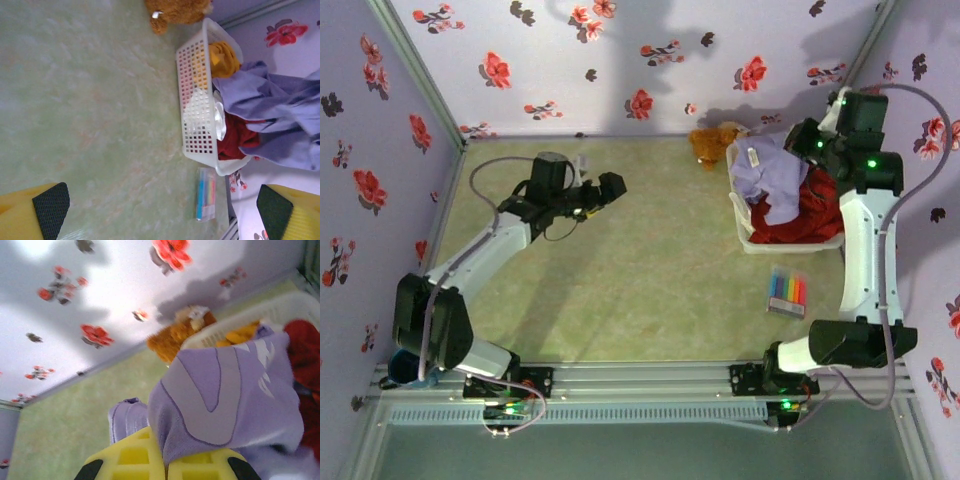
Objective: Fold and stack the t-shirts
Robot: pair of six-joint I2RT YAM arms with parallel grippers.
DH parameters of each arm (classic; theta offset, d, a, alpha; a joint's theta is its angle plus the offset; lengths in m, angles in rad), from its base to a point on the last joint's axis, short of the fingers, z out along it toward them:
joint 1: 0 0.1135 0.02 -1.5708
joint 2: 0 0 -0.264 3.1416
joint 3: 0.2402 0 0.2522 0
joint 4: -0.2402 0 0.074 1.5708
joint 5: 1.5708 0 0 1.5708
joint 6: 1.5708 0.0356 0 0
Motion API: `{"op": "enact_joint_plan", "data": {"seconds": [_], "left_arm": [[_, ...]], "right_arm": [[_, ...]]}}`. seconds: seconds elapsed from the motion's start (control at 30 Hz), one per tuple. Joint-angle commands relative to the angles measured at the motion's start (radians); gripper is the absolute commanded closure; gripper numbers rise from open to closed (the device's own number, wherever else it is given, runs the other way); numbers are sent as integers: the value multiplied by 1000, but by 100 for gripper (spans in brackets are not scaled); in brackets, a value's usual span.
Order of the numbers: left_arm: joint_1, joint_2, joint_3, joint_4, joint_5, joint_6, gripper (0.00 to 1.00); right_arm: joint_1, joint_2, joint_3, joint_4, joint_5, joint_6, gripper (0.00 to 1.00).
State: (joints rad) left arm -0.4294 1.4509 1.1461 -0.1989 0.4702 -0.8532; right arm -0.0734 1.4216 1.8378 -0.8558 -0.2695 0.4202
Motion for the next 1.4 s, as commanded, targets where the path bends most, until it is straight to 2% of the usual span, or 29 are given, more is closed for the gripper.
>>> {"op": "enact_joint_plan", "data": {"seconds": [0.0,0.17,0.23,0.33,0.53,0.7,0.8,0.93,1.03,1.2,1.33,1.37], "left_arm": [[45,-62,-44,-49,-8,30,1],[128,-137,-90,-93,-4,46,1],[162,-161,-109,-110,-1,53,1],[208,-193,-149,-119,13,55,0],[292,-269,-208,-152,47,66,1],[349,-321,-215,-235,59,116,1],[395,-370,-244,-259,60,121,1],[457,-417,-290,-288,90,123,1],[494,-425,-306,-320,115,140,0],[521,-432,-293,-383,125,183,1],[539,-441,-305,-412,125,181,1],[544,-444,-316,-413,125,172,1]], "right_arm": [[28,6,151,111,-85,11,100],[72,34,336,149,-165,31,100],[76,26,356,259,-247,98,100],[107,10,372,367,-267,179,100],[234,44,542,359,-264,151,100],[274,100,670,311,-259,207,100],[344,50,548,211,-200,197,100],[516,-114,104,296,-29,181,100],[612,-125,-84,297,67,171,100],[716,68,-202,268,76,210,100],[769,318,-155,318,-14,258,100],[779,394,-117,331,-57,267,95]]}}
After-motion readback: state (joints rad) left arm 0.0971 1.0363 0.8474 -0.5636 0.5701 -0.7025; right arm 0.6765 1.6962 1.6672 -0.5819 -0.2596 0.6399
